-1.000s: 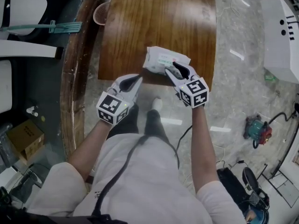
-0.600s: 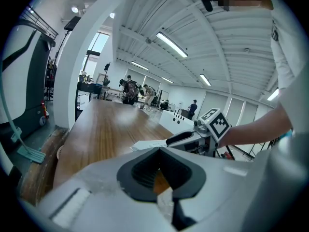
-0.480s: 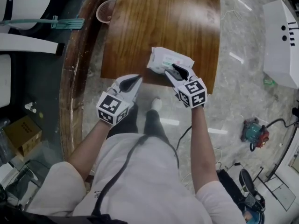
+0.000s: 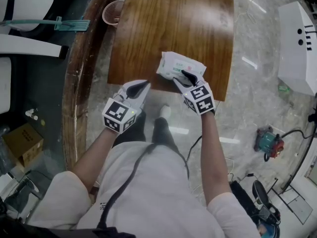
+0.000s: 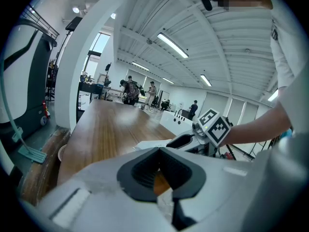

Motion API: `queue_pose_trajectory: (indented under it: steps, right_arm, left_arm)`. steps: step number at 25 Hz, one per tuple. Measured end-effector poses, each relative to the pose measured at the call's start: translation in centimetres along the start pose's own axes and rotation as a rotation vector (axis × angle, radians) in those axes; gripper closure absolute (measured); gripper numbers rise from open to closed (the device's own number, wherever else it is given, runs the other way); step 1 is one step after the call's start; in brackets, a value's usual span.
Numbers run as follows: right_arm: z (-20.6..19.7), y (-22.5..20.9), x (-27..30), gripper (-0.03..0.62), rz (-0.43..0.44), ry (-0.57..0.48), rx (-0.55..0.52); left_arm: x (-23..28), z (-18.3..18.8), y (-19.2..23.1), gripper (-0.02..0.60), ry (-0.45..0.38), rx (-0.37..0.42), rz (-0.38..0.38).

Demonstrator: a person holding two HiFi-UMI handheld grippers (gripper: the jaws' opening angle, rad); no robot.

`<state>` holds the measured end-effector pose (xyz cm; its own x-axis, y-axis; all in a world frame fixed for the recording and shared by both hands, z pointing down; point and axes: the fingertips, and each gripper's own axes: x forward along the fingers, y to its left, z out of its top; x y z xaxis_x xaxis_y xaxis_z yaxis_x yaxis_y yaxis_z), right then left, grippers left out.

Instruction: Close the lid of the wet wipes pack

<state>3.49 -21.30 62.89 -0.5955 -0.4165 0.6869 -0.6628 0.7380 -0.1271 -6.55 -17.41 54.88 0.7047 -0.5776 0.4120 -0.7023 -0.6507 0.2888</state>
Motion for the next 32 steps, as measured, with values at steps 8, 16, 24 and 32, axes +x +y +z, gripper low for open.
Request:
queue_pose_trajectory:
  steps: [8,16,24,32]
  right_arm:
    - [0.0,0.6,0.4,0.362,0.009,0.039,0.005]
    - [2.5,0.3,-4.7,0.583,-0.097,-0.172,0.129]
    - [5.6,1.7,-11.4,0.585,-0.152,-0.403,0.239]
    - [8.7,3.3,-18.2,0.585,-0.224,-0.599,0.277]
  left_arm:
    - [-0.5,0.9,-0.1,0.578,-0.007,0.018,0.002]
    - [-1.4,2.9,-1.8,0.578,-0.031,0.047,-0.008]
    - [-1.3,7.6,-3.9,0.578,-0.103,0.098,-0.039]
    - [-2.6,11.8,-5.3,0.578,-0.171,0.123,-0.055]
